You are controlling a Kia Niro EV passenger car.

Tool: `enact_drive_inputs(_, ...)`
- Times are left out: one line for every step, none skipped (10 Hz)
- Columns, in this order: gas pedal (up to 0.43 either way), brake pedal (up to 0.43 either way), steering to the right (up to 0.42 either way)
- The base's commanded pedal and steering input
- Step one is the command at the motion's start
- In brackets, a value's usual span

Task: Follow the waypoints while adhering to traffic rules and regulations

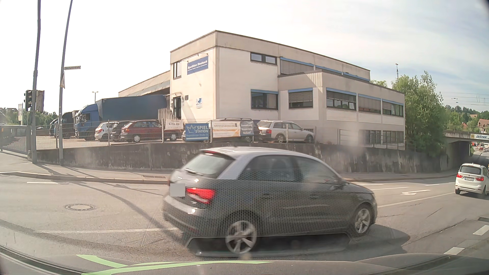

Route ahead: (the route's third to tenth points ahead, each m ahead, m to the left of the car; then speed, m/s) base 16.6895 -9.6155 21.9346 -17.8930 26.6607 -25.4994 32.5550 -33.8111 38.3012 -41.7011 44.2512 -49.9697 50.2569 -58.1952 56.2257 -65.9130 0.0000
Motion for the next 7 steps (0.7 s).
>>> enact_drive_inputs(0.0, 0.341, 0.415)
enact_drive_inputs(0.0, 0.341, 0.415)
enact_drive_inputs(0.0, 0.341, 0.415)
enact_drive_inputs(0.0, 0.335, 0.415)
enact_drive_inputs(0.0, 0.335, 0.415)
enact_drive_inputs(0.0, 0.341, 0.415)
enact_drive_inputs(0.0, 0.341, 0.415)
